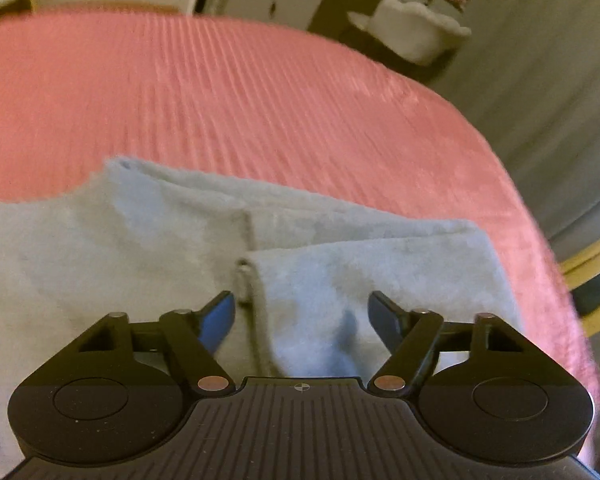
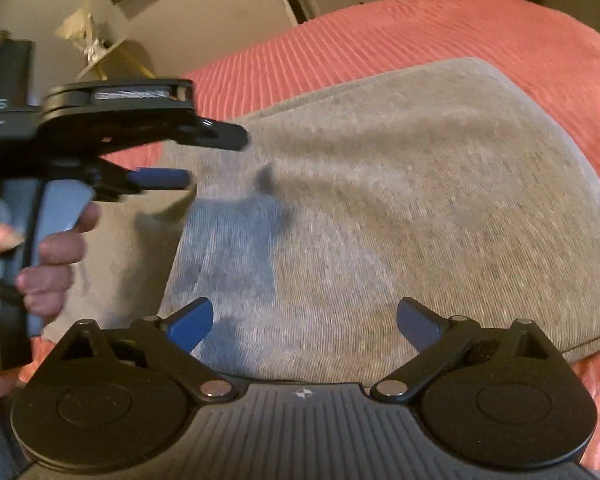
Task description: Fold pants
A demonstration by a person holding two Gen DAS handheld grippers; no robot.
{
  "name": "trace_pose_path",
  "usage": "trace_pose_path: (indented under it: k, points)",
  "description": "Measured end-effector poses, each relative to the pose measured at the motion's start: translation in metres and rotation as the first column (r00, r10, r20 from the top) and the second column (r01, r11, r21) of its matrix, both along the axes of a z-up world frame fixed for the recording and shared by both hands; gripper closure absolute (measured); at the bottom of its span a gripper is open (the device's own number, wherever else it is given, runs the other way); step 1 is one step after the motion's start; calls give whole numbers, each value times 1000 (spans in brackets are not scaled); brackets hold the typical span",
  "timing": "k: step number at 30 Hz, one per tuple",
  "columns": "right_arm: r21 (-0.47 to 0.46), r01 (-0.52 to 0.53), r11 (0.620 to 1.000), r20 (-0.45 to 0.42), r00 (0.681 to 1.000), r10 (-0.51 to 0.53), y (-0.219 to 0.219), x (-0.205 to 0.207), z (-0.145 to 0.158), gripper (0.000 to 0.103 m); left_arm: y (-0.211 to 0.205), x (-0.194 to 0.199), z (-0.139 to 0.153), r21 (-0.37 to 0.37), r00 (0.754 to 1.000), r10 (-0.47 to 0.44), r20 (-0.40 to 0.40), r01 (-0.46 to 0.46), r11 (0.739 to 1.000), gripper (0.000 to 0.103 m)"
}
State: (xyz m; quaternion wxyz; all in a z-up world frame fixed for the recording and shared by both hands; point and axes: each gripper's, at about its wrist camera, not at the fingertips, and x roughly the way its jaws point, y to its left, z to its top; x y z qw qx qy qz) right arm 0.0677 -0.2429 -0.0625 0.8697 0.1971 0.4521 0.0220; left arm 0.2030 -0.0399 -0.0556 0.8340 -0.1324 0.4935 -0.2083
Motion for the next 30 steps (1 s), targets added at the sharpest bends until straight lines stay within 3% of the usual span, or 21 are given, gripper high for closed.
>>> trace_pose_path:
  k: [2,5,6,9,12,14,18,21,24,27,30]
  points:
    - [55,29,998,16,999,-30,-12,-4,1,5,0,8,-8,-32,1000,25,-11,-25,999,27]
    - [126,62,990,29,997,-66,-24,-4,-1,5,5,14,-13,-66,999,41,6,-41,997,38]
    - [134,64,989,31,997,-69,-25,-5,-1,5,7,11,-12,-79,999,43,16,-42,996,46]
    - [104,41,994,26,999,-44,-19,-2,-2,5,12,12,-9,-89,998,38,57,-33,995,66]
    - [20,3,1000,17,1000,-4,-4,7,-3,5,14,5,1,-157,990,7,143,15,987,72]
    - [-26,-13,1000,12,1000,14,4,7,-1,5,10,-1,10,-183,977,-17,212,57,982,73]
    - [-45,-13,999,11,1000,13,9,7,0,5,-2,-6,14,-122,948,-48,313,90,988,73]
    - [-34,1,999,25,1000,0,8,6,-1,5,1,0,-5,-58,958,-35,286,53,997,71]
    - [-11,32,999,47,998,-31,5,-2,5,5,12,5,-22,-56,975,1,220,12,998,53]
    - [111,79,991,41,996,-84,1,-12,11,5,20,4,-19,-87,977,19,210,0,996,49]
    - [328,133,935,17,989,-147,-3,-25,12,5,22,5,-15,-106,977,15,214,8,994,49]
